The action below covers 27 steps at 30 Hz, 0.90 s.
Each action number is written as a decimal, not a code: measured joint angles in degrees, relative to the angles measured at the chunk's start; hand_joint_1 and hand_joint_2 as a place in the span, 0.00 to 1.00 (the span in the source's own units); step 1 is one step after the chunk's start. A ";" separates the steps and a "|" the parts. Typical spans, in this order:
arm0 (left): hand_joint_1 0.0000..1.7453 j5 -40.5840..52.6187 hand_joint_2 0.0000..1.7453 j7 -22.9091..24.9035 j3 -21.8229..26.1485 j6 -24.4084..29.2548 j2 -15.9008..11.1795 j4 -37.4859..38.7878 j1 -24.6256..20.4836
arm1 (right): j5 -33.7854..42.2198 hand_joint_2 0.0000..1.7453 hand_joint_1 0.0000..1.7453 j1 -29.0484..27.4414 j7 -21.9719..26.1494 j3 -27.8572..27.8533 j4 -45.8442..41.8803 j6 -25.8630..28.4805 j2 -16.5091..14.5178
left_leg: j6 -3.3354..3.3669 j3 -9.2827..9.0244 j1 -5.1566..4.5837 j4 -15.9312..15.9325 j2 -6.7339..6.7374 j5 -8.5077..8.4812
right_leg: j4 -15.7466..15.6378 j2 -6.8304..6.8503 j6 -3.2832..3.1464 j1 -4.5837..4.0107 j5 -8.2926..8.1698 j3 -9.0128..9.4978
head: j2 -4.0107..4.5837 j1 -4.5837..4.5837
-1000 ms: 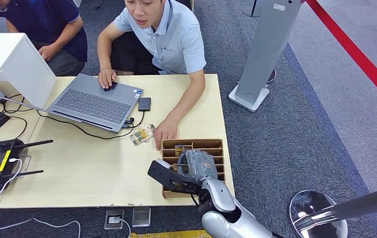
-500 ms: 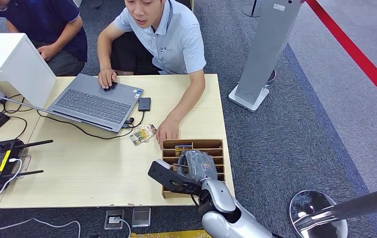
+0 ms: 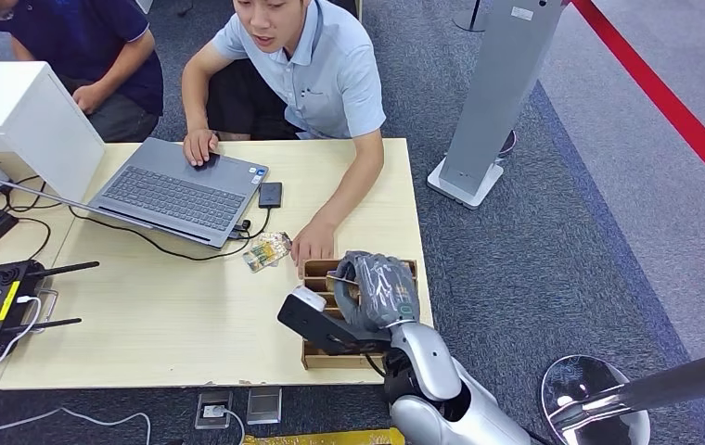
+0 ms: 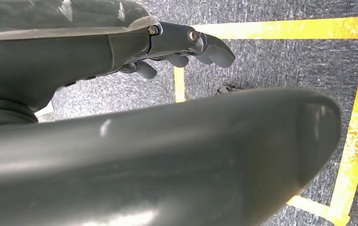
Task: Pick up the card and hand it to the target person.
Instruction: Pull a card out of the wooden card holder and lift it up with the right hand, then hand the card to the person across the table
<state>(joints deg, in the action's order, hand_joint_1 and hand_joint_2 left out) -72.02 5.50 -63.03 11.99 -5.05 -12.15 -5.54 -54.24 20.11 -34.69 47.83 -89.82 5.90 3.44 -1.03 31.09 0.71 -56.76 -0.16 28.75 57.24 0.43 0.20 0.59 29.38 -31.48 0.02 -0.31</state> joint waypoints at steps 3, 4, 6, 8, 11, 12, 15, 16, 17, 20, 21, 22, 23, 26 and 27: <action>0.00 0.07 0.00 -0.06 -0.01 -0.02 0.00 0.00 0.02 | -0.06 1.00 1.00 1.89 0.48 -0.44 -4.42 -0.17 1.28 | 0.00 0.00 0.00 0.00 0.00 0.00 | 0.00 0.00 0.00 0.00 0.00 0.00 | 0.00 -0.02; 0.00 0.12 0.00 -0.11 -0.02 -0.03 0.00 0.00 0.02 | 0.11 1.00 1.00 2.79 0.59 -0.51 -5.56 -0.26 1.62 | 0.00 0.00 0.00 0.00 0.00 0.00 | 0.00 0.00 0.00 0.00 -0.01 0.00 | 0.00 -0.01; 0.00 0.30 0.00 -0.27 -0.04 -0.07 0.00 0.00 0.01 | 0.78 1.00 1.00 4.82 0.87 -0.60 -7.02 -0.42 2.08 | 0.00 0.00 0.00 0.00 0.00 0.00 | 0.01 0.00 0.00 0.00 -0.01 0.01 | 0.00 0.01; 0.00 0.56 0.00 -0.50 -0.07 -0.14 0.00 0.00 0.00 | 1.68 1.00 1.00 7.14 1.44 -0.59 -7.58 -0.67 2.29 | 0.00 0.01 0.00 0.00 0.00 -0.01 | 0.02 -0.01 0.00 0.00 -0.01 0.01 | 0.00 0.03; 0.00 1.08 0.00 -0.76 -0.08 -0.33 0.00 0.00 -0.04 | 3.43 1.00 1.00 11.28 3.33 -0.27 -6.99 -1.25 2.14 | -0.01 0.05 0.00 0.00 0.00 -0.01 | 0.05 0.00 0.00 0.00 -0.01 0.00 | 0.00 0.04; 0.00 1.31 0.00 -0.80 -0.09 -0.44 0.00 0.00 -0.06 | 4.21 1.00 1.00 12.95 4.44 -0.11 -6.26 -1.31 1.90 | -0.01 0.07 0.00 0.00 0.00 -0.01 | 0.06 0.00 -0.01 0.00 -0.01 -0.01 | 0.00 0.03; 0.00 2.06 0.00 -0.97 -0.13 -0.84 0.00 0.00 -0.18 | 6.58 1.00 1.00 18.61 8.78 0.53 -1.50 -0.62 0.31 | -0.02 0.09 0.00 0.00 -0.02 -0.03 | 0.09 0.01 -0.01 0.00 -0.01 -0.02 | 0.00 0.05; 0.00 2.26 0.00 -1.08 -0.15 -0.98 0.00 0.00 -0.23 | 7.30 1.00 1.00 20.47 10.26 0.80 0.68 -0.07 -0.38 | -0.03 0.10 0.01 0.00 -0.04 -0.04 | 0.09 0.03 -0.01 0.00 -0.01 -0.02 | 0.00 0.06; 0.00 2.40 0.00 -1.23 -0.17 -1.10 0.00 0.00 -0.27 | 7.97 1.00 1.00 22.30 11.61 1.13 3.04 0.57 -1.08 | -0.03 0.11 0.01 0.00 -0.06 -0.05 | 0.10 0.04 -0.01 0.00 -0.01 -0.03 | 0.00 0.06; 0.00 2.72 0.00 -1.84 -0.24 -1.33 -0.04 0.00 -0.36 | 9.60 1.00 1.00 27.68 15.06 2.49 11.96 2.86 -3.55 | -0.04 0.14 0.01 0.00 -0.09 -0.05 | 0.12 0.06 -0.01 0.00 -0.01 -0.03 | 0.00 0.04; 0.00 2.81 0.00 -2.03 -0.27 -1.39 -0.06 0.00 -0.41 | 9.86 1.00 1.00 29.40 15.96 3.01 15.44 3.49 -4.47 | -0.04 0.15 0.01 0.00 -0.10 -0.06 | 0.13 0.07 -0.01 0.00 -0.01 -0.04 | 0.00 0.04; 0.00 2.89 0.00 -2.16 -0.31 -1.43 -0.09 0.00 -0.44 | 9.97 1.00 1.00 30.93 16.66 3.55 18.80 3.92 -5.41 | -0.04 0.15 0.01 0.00 -0.12 -0.06 | 0.13 0.09 -0.01 0.00 -0.01 -0.04 | 0.00 0.05; 0.00 2.93 0.00 -2.26 -0.34 -1.45 -0.11 0.00 -0.45 | 9.93 1.00 1.00 32.22 17.18 4.05 21.96 4.21 -6.27 | -0.04 0.15 0.01 0.00 -0.15 -0.06 | 0.13 0.12 -0.01 0.00 -0.01 -0.04 | 0.00 0.06; 0.00 2.95 0.00 -2.28 -0.39 -1.45 -0.19 0.00 -0.44 | 9.35 1.00 1.00 35.06 18.17 5.43 30.31 4.98 -8.49 | -0.04 0.16 0.00 0.00 -0.20 -0.06 | 0.13 0.16 0.00 0.00 0.00 -0.05 | 0.00 0.05; 0.00 2.89 0.00 -2.17 -0.39 -1.40 -0.22 0.00 -0.45 | 8.96 1.00 1.00 35.76 18.32 5.86 32.73 5.29 -9.15 | -0.03 0.16 0.00 0.00 -0.20 -0.06 | 0.13 0.16 0.00 0.00 0.00 -0.05 | 0.00 0.04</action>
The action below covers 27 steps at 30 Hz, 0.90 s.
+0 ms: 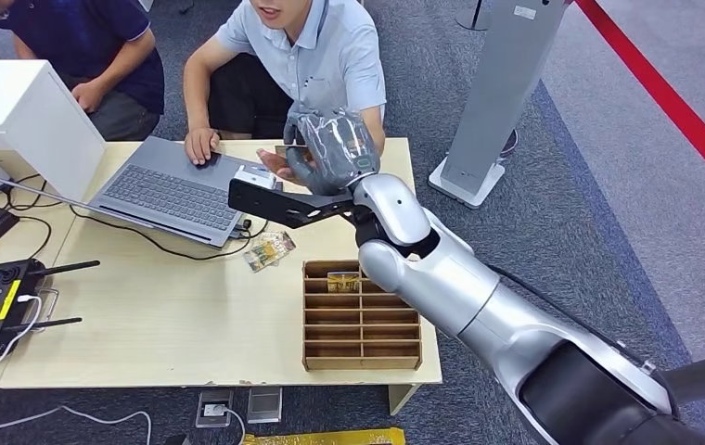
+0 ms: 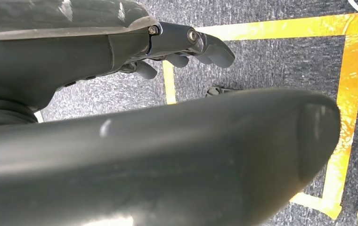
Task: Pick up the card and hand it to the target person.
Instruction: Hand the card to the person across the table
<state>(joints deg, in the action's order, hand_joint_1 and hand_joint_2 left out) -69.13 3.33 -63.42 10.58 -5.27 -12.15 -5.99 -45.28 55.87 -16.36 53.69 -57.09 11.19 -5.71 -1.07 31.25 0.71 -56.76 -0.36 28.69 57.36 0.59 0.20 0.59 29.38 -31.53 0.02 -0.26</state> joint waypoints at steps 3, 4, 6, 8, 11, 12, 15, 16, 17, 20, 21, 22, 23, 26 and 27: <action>0.00 -0.38 0.00 0.59 -0.01 0.22 -0.07 0.00 0.03 | -1.44 1.00 1.00 1.33 0.10 1.17 6.31 0.64 -1.58 | 0.00 0.00 0.00 0.00 -0.01 0.00 | -0.01 0.01 0.00 0.00 0.00 0.00 | 0.00 -0.02; 0.00 -0.55 0.00 0.78 -0.01 0.26 -0.10 0.00 0.05 | -1.77 1.00 1.00 1.52 0.17 1.50 8.02 0.75 -1.94 | 0.00 0.00 0.00 0.00 -0.01 0.00 | -0.01 0.01 0.00 0.00 0.00 0.00 | 0.00 -0.05; 0.00 -0.83 0.00 1.14 0.00 0.27 -0.21 0.00 0.08 | -2.24 1.00 0.75 1.85 0.34 2.28 11.62 0.83 -2.70 | 0.00 -0.01 0.00 -0.02 0.00 0.00 | -0.01 -0.01 0.00 0.00 0.00 -0.01 | 0.00 -0.09; 0.00 -0.97 0.00 1.38 0.00 0.16 -0.28 0.00 0.08 | -2.72 1.00 0.25 2.12 0.40 3.03 14.83 0.86 -3.35 | 0.00 -0.02 0.00 -0.03 0.00 0.00 | -0.01 -0.03 0.00 0.00 0.00 -0.01 | 0.00 -0.07; 0.00 -0.76 0.00 1.21 -0.02 -0.52 -0.30 0.00 0.09 | -3.09 1.00 0.00 2.25 0.37 3.87 17.89 0.88 -3.95 | 0.00 -0.03 0.00 -0.03 0.00 0.00 | -0.01 -0.03 0.00 0.00 0.00 -0.02 | 0.00 -0.01; 0.00 -0.55 0.00 1.03 -0.03 -0.81 -0.31 0.00 0.09 | -3.08 1.00 0.00 2.28 0.32 4.11 18.76 0.88 -4.12 | 0.00 -0.03 0.00 -0.03 0.00 0.00 | -0.01 -0.03 0.00 0.00 0.00 -0.02 | 0.00 0.01; 0.00 -0.16 0.00 0.10 -0.07 -1.31 -0.34 0.02 0.09 | -2.96 1.00 0.00 2.38 0.23 4.65 20.91 1.03 -4.44 | 0.00 -0.03 0.00 -0.03 0.01 0.00 | -0.01 -0.03 0.00 0.00 0.00 -0.02 | 0.00 0.01; 0.00 -0.24 0.00 -0.22 -0.07 -1.32 -0.35 0.03 0.09 | -2.85 1.00 0.00 2.46 0.26 4.81 21.46 1.26 -4.50 | 0.00 -0.03 0.00 -0.04 0.01 0.00 | -0.01 -0.03 0.00 0.00 0.00 -0.02 | 0.00 0.01; 0.00 -0.40 0.00 -0.46 -0.06 -1.22 -0.36 0.04 0.09 | -2.74 1.00 0.00 2.60 0.30 4.97 21.93 1.60 -4.53 | 0.00 -0.03 0.00 -0.04 0.01 0.00 | -0.01 -0.04 0.00 0.00 -0.01 -0.02 | 0.00 0.01; 0.00 -0.95 0.00 -0.61 -0.05 -0.79 -0.39 0.09 0.13 | -2.15 1.00 0.00 3.18 0.44 5.26 22.96 3.21 -4.58 | 0.00 -0.03 0.00 -0.04 0.01 0.00 | -0.01 -0.04 0.00 0.00 -0.01 -0.02 | 0.00 -0.03; 0.00 -1.05 0.00 -0.56 -0.05 -0.72 -0.40 0.11 0.14 | -1.95 1.00 0.00 3.37 0.49 5.28 23.14 3.84 -4.58 | 0.00 -0.03 0.00 -0.04 0.01 0.00 | -0.01 -0.04 0.00 0.00 -0.01 -0.02 | 0.00 -0.04; 0.00 -1.10 0.00 -0.51 -0.05 -0.68 -0.41 0.14 0.15 | -1.78 1.00 0.00 3.54 0.55 5.28 23.26 4.49 -4.58 | 0.00 -0.03 0.00 -0.05 0.01 0.00 | -0.01 -0.04 0.00 0.00 -0.01 -0.02 | 0.00 -0.04; 0.00 -1.17 0.00 -0.45 -0.05 -0.62 -0.41 0.16 0.15 | -1.71 1.00 0.00 3.71 0.61 5.28 23.32 5.10 -4.58 | 0.00 -0.02 0.00 -0.05 0.01 0.00 | -0.01 -0.04 0.00 0.00 -0.01 -0.02 | 0.00 -0.04; 0.00 -1.36 0.00 -0.11 -0.05 -0.34 -0.39 0.21 0.16 | -1.45 1.00 0.00 4.25 0.47 5.16 22.73 6.96 -4.44 | 0.00 -0.03 0.00 -0.05 0.03 0.00 | -0.01 -0.04 0.00 0.00 -0.01 -0.04 | 0.00 -0.04; 0.00 -1.42 0.00 0.03 -0.05 -0.23 -0.39 0.21 0.16 | -1.32 1.00 0.00 4.46 0.25 5.05 22.10 7.49 -4.27 | 0.00 -0.03 0.00 -0.06 0.04 0.00 | -0.01 -0.05 0.00 0.00 -0.01 -0.04 | 0.00 -0.03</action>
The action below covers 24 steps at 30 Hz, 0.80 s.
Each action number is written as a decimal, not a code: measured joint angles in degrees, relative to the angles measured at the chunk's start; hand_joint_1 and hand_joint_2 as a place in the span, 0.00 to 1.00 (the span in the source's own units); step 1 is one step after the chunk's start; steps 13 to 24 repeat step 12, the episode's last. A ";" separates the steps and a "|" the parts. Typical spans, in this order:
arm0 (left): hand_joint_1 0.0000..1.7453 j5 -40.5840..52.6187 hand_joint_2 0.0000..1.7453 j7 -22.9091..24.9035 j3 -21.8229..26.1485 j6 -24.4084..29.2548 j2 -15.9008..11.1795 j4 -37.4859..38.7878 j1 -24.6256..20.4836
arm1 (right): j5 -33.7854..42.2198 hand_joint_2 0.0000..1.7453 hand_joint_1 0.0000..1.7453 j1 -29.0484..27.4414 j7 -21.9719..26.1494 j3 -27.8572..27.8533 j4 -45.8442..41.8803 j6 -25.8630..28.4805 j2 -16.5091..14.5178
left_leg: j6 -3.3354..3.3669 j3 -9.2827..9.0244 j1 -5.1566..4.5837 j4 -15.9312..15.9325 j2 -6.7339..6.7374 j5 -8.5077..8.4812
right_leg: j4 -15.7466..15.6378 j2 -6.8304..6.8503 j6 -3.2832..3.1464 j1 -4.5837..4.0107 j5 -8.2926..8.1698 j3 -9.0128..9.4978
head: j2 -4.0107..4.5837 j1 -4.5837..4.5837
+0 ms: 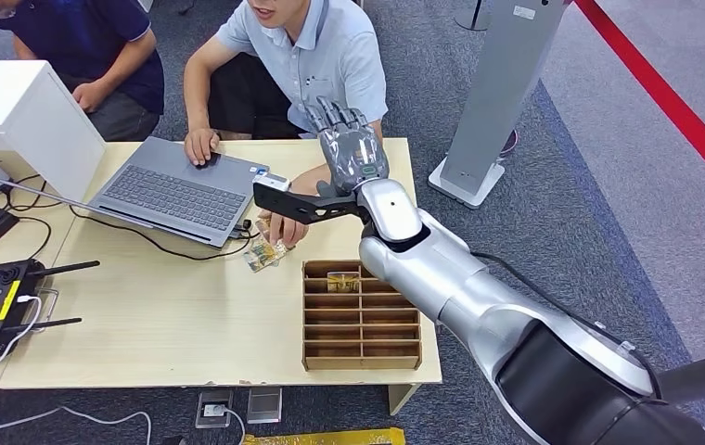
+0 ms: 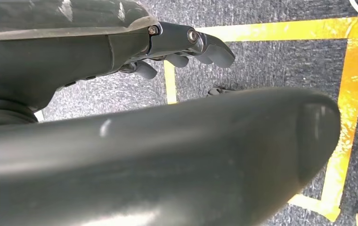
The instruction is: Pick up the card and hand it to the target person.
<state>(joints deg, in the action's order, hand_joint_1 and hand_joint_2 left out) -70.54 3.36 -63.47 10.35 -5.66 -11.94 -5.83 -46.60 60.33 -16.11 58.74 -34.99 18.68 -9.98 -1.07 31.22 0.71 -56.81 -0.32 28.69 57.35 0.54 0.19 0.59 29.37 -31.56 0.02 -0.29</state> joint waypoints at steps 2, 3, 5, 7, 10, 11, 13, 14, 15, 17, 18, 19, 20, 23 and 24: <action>0.00 -0.10 0.00 0.23 0.00 0.29 0.00 0.02 0.01 | 0.41 1.00 0.00 0.40 -0.68 -0.31 -1.90 0.80 0.56 | 0.00 -0.02 0.00 0.00 0.02 0.00 | 0.00 -0.01 0.00 0.00 0.00 0.00 | 0.00 0.03; 0.00 -0.15 0.00 0.35 0.00 0.45 0.00 0.02 0.02 | 0.72 1.00 0.00 0.49 -1.08 -0.53 -3.02 1.08 0.96 | 0.00 -0.02 0.00 -0.01 0.03 0.00 | 0.00 -0.01 0.00 0.00 0.00 0.00 | 0.00 0.04; 0.00 -0.32 0.00 0.59 0.00 0.75 0.00 0.03 0.05 | 1.74 1.00 0.00 0.39 -1.92 -1.08 -5.61 1.49 1.87 | 0.00 -0.03 0.00 -0.01 0.04 0.00 | 0.00 -0.02 0.00 0.00 0.00 0.00 | 0.00 0.03; 0.00 -0.66 0.00 0.84 0.00 1.05 0.00 0.03 0.11 | 3.73 1.00 0.00 -0.18 -2.56 -1.92 -9.33 1.55 3.24 | 0.00 -0.04 0.00 -0.02 0.05 0.00 | 0.00 -0.04 0.00 0.00 0.00 0.00 | 0.00 0.02; 0.00 -1.01 0.00 1.08 0.00 1.31 0.00 0.03 0.18 | 6.51 1.00 0.00 -0.99 -2.63 -2.90 -13.56 1.36 4.72 | 0.00 -0.04 0.00 -0.03 0.06 0.00 | 0.00 -0.04 0.00 0.00 0.00 0.00 | 0.00 0.00; 0.00 -1.09 0.00 1.12 0.00 1.36 0.00 0.03 0.20 | 7.19 1.00 0.00 -1.21 -2.51 -3.12 -14.33 1.31 5.00 | 0.00 -0.04 0.00 -0.04 0.06 0.00 | -0.01 -0.04 0.00 0.00 0.00 0.00 | 0.00 -0.02; 0.00 -1.11 0.00 1.13 0.00 1.38 0.00 0.03 0.21 | 7.36 1.00 0.00 -1.26 -2.48 -3.18 -14.51 1.29 5.07 | 0.00 -0.04 0.00 -0.04 0.06 0.00 | -0.01 -0.04 0.00 0.00 0.00 0.00 | 0.00 -0.02; 0.00 -1.11 0.00 1.13 0.00 1.38 0.00 0.03 0.21 | 7.36 1.00 0.00 -1.26 -2.48 -3.18 -14.51 1.29 5.07 | 0.00 -0.04 0.00 -0.04 0.06 0.00 | -0.01 -0.04 0.00 0.00 0.00 0.00 | 0.00 -0.02; 0.00 -1.11 0.00 1.13 0.00 1.38 0.00 0.03 0.21 | 7.36 1.00 0.00 -1.26 -2.48 -3.18 -14.51 1.29 5.07 | 0.00 -0.04 0.00 -0.04 0.06 0.00 | -0.01 -0.04 0.00 0.00 0.00 0.00 | 0.00 -0.02; 0.00 -1.11 0.00 1.13 0.00 1.38 0.00 0.03 0.21 | 7.36 1.00 0.00 -1.26 -2.48 -3.18 -14.51 1.29 5.07 | 0.00 -0.04 0.00 -0.04 0.06 0.00 | -0.01 -0.04 0.00 0.00 0.00 0.00 | 0.00 -0.02; 0.00 -1.11 0.00 1.13 0.00 1.38 0.00 0.03 0.21 | 7.36 1.00 0.00 -1.26 -2.48 -3.18 -14.51 1.29 5.07 | 0.00 -0.04 0.00 -0.04 0.06 0.00 | -0.01 -0.04 0.00 0.00 0.00 0.00 | 0.00 -0.02; 0.00 -1.11 0.00 1.13 0.00 1.38 0.00 0.03 0.21 | 7.36 1.00 0.00 -1.26 -2.48 -3.18 -14.51 1.29 5.07 | 0.00 -0.04 0.00 -0.04 0.06 0.00 | -0.01 -0.04 0.00 0.00 0.00 0.00 | 0.00 -0.02; 0.00 -1.11 0.00 1.13 0.00 1.38 0.00 0.03 0.21 | 7.36 1.00 0.00 -1.26 -2.48 -3.18 -14.51 1.29 5.07 | 0.00 -0.04 0.00 -0.04 0.06 0.00 | -0.01 -0.04 0.00 0.00 0.00 0.00 | 0.00 -0.02; 0.00 -1.11 0.00 1.13 0.00 1.38 0.00 0.03 0.21 | 7.36 1.00 0.00 -1.26 -2.48 -3.18 -14.51 1.29 5.07 | 0.00 -0.04 0.00 -0.04 0.06 0.00 | -0.01 -0.04 0.00 0.00 0.00 0.00 | 0.00 -0.02; 0.00 -1.11 0.00 1.13 0.00 1.38 0.00 0.03 0.21 | 7.36 1.00 0.00 -1.26 -2.48 -3.18 -14.51 1.29 5.07 | 0.00 -0.04 0.00 -0.04 0.06 0.00 | -0.01 -0.04 0.00 0.00 0.00 0.00 | 0.00 -0.02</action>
